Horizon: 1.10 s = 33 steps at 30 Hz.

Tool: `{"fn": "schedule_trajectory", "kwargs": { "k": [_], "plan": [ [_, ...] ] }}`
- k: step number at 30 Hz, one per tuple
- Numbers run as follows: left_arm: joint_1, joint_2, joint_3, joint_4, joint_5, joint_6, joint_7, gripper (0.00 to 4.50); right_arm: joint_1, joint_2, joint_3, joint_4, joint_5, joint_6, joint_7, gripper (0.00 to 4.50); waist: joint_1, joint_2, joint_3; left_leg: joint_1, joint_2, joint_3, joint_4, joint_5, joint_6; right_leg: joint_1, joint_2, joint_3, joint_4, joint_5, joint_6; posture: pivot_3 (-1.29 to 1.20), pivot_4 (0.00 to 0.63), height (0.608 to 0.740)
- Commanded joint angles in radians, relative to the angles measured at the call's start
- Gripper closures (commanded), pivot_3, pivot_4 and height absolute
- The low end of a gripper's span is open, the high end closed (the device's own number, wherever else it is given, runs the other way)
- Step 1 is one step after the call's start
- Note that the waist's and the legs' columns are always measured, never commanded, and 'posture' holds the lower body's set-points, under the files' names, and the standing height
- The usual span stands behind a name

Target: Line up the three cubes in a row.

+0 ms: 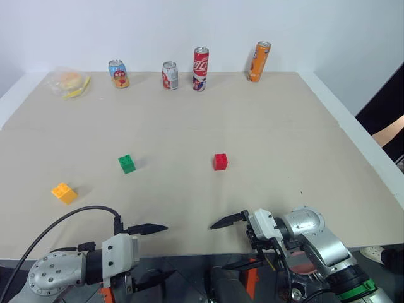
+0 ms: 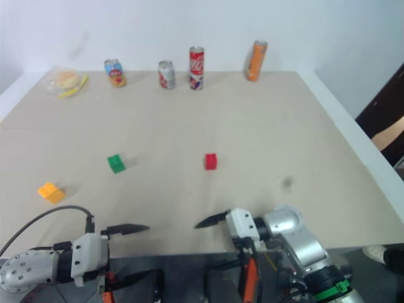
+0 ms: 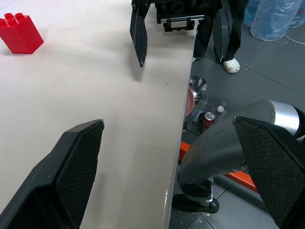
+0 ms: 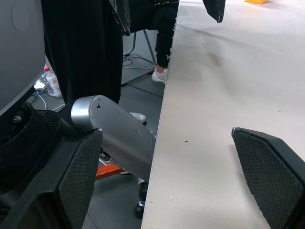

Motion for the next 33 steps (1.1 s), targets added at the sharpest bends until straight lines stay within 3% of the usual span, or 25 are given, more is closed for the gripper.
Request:
{"fn": "schedule_trajectory", "kwargs": {
  "k": [1,6,10,13,18,23,33],
  "plan": [
    [-0.003,0.003,0.005,-0.030,-0.019,0.004,0.005,0.01,0.002,-0.004,-0.010,-0.027,0.024,0.002,0.008,0.00,0.000,0.000,0.000,0.000,0.000,0.000,0.000,0.000,0.000,0.000,0.000,0.000,0.000,0.000,0.000,0.00,0.150,0.740],
    [-0.080,-0.016,0.073,-0.028,-0.142,0.136,0.074,0.01,-0.051,-0.025,-0.044,-0.067,0.102,0.123,0.010,0.00,0.000,0.000,0.000,0.000,0.000,0.000,0.000,0.000,0.000,0.000,0.000,0.000,0.000,0.000,0.000,0.00,0.150,0.740],
    [-0.268,-0.062,0.124,0.025,-0.247,0.263,0.187,0.01,-0.282,-0.015,-0.113,-0.028,0.216,0.327,-0.039,0.00,-0.002,0.003,0.002,0.000,0.000,-0.001,0.002,0.001,0.001,0.000,0.001,0.000,0.001,0.001,0.000,0.00,0.150,0.740],
    [-0.382,-0.146,0.112,0.050,-0.266,0.317,0.293,0.01,-0.490,0.007,-0.137,0.129,0.192,0.367,-0.052,0.00,-0.003,0.002,0.002,0.002,-0.001,-0.002,0.004,0.002,0.002,0.002,0.002,0.001,0.000,0.004,0.001,0.00,0.150,0.740],
    [-0.439,-0.271,0.035,0.081,-0.187,0.282,0.381,0.01,-0.723,0.075,-0.099,0.547,0.019,0.183,-0.021,0.00,-0.001,-0.002,0.000,0.001,-0.001,-0.002,0.003,0.001,0.002,0.004,0.004,0.002,0.000,0.006,0.002,0.00,0.150,0.740],
    [-0.449,-0.306,0.017,0.103,-0.154,0.254,0.378,0.01,-0.862,0.143,-0.073,0.921,-0.120,-0.012,-0.004,0.00,-0.001,-0.002,0.000,-0.004,-0.001,-0.003,-0.001,-0.001,0.003,-0.002,0.006,0.004,0.000,0.010,0.006,0.00,0.150,0.740],
    [-0.449,-0.305,0.010,0.120,-0.149,0.223,0.336,0.01,-0.954,0.209,-0.083,1.249,-0.258,-0.175,-0.025,0.00,-0.002,-0.001,0.000,-0.004,-0.001,-0.003,-0.001,-0.001,0.003,-0.002,0.007,0.004,0.000,0.011,0.005,0.00,0.150,0.740]
  ]
}}
